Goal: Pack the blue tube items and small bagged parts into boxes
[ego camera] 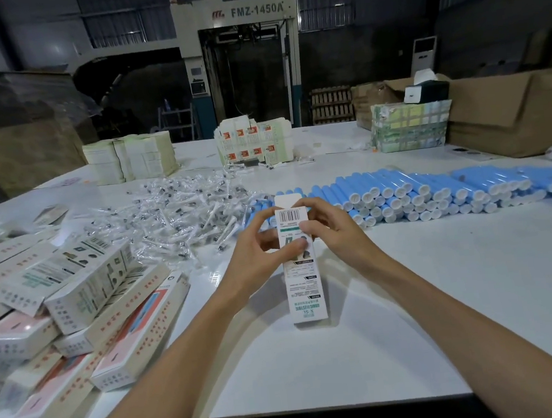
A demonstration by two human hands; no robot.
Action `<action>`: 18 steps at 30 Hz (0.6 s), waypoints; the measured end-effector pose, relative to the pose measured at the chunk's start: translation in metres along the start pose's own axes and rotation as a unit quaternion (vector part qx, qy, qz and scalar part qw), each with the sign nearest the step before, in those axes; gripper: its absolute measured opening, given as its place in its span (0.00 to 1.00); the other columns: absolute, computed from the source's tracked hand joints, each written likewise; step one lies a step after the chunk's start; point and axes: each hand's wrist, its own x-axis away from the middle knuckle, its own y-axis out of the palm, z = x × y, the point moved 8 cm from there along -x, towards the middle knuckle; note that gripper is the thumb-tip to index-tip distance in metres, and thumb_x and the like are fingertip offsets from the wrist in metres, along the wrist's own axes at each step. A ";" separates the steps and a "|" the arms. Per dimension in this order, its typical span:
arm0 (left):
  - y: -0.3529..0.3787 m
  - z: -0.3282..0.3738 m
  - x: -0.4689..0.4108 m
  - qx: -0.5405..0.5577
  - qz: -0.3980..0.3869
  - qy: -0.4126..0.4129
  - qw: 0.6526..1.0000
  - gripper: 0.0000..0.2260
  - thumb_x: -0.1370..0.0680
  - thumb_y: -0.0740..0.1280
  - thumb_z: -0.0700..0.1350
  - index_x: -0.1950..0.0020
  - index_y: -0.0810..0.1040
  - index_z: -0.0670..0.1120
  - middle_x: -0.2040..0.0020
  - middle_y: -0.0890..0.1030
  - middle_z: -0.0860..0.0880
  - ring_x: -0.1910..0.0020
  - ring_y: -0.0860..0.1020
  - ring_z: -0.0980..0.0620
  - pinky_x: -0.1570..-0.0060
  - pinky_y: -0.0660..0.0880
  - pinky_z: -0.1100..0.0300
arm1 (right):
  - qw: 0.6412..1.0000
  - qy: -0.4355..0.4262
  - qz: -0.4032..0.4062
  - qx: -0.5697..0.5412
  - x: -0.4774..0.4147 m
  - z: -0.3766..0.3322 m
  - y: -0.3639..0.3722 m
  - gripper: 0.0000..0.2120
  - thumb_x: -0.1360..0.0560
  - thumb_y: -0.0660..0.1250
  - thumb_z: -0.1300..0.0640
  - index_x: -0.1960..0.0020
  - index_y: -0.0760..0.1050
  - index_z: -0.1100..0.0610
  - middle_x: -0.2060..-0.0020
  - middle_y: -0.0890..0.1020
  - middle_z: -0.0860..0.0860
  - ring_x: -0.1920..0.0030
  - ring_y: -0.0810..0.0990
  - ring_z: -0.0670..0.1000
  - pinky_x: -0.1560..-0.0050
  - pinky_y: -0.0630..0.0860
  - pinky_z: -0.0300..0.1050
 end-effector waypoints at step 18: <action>0.018 0.001 0.005 0.018 -0.060 -0.034 0.997 0.30 0.24 0.82 0.49 0.27 0.72 0.63 0.40 0.88 0.49 0.49 0.89 0.41 0.48 0.86 0.50 | 0.998 -0.043 0.048 0.005 -0.012 -0.009 -0.029 0.04 0.15 0.64 0.59 0.43 0.77 0.55 0.58 0.88 0.54 0.58 0.88 0.55 0.60 0.83 0.45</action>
